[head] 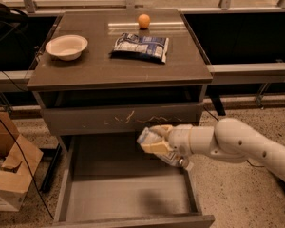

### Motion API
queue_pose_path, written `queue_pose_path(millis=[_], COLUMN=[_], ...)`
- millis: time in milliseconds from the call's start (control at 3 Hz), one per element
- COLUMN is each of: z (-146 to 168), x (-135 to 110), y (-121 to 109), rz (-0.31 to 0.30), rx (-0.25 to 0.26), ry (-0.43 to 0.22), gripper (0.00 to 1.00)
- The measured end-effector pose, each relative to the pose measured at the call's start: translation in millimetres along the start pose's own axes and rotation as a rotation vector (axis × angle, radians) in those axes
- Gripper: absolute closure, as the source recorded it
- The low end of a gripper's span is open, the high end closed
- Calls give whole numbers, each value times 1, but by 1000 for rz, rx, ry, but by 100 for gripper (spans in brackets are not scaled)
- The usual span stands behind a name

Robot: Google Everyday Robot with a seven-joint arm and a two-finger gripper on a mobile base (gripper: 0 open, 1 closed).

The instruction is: Pick blue plastic bottle from middle drawer and place on counter

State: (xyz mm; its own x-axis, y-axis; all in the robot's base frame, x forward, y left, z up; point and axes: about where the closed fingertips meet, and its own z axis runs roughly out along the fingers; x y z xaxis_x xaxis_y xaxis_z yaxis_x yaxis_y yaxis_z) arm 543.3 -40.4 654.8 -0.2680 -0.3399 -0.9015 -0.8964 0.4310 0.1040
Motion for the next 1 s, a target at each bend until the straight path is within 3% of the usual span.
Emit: queue_pose_path(millis=[333,667,1000], z=[-44,-58,-57], x=[-85,-114,-112], y=[-26,-34,-34], rz=[-130,-166,-163], rx=[31,51,50], ry=[27,4,5], gripper=[100,100,100])
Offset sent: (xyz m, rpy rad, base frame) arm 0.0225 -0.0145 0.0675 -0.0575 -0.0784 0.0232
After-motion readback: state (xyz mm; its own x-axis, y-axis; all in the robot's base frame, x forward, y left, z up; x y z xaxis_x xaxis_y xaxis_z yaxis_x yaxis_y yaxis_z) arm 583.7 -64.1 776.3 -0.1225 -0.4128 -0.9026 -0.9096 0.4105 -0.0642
